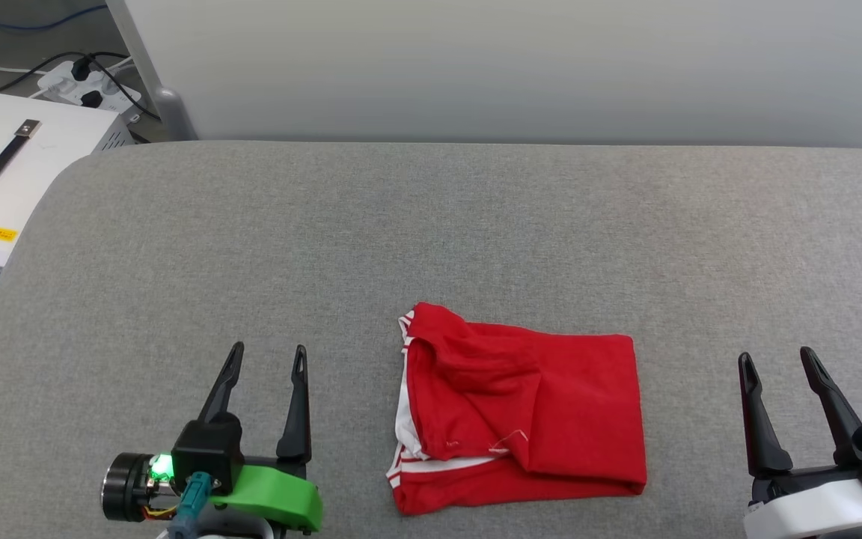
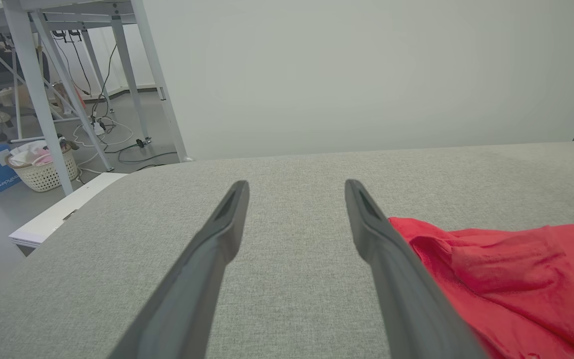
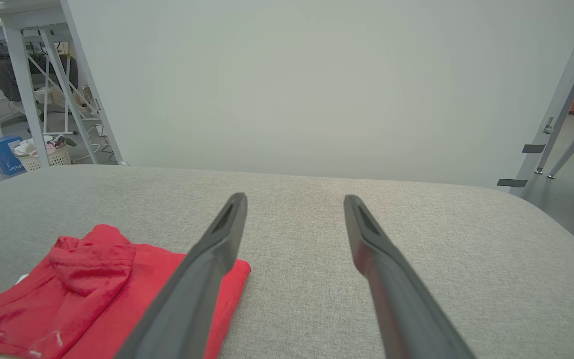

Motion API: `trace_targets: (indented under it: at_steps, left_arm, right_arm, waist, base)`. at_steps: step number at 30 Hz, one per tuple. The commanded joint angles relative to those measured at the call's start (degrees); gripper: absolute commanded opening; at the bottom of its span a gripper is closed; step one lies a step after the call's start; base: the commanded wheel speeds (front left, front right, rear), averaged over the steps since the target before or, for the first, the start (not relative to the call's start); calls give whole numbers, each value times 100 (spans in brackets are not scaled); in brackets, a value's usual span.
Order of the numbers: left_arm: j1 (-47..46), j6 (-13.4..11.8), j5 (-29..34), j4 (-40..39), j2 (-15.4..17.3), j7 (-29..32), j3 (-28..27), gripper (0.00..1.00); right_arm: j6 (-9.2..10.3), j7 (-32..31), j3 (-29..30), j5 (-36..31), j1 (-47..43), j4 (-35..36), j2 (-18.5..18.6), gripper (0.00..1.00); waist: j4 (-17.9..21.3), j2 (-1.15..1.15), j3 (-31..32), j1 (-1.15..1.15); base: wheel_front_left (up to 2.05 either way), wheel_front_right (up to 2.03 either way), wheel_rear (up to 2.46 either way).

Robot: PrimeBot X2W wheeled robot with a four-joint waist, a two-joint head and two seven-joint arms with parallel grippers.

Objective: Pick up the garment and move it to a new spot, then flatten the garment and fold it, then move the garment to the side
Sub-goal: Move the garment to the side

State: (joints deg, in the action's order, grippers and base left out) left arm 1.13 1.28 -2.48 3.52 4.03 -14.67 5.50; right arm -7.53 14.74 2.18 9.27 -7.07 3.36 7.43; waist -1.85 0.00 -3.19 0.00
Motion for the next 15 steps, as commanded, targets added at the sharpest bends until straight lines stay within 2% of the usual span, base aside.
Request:
trace_targets:
  at_steps: [1, 9, 15]
  left_arm:
    - [84, 18, 33, 2, 22, -33, 2, 100]
    - [80, 9, 30, 44, 18, -33, -20, 100]
    - [41, 18, 34, 66, 24, -33, -37, 100]
  right_arm:
    - [4, 26, 4, 31, -67, -35, -23, 100]
    - [4, 26, 89, 99, 128, -64, 70, 100]
    - [4, -10, 116, 346, 750, 50, 631, 100]
  waist:
    - [-4, 0, 0, 0]
    - [-27, 0, 26, 0]
    - [-33, 0, -9, 0]
  base:
    - [0, 0, 0]
    - [0, 0, 0]
    - [0, 0, 0]
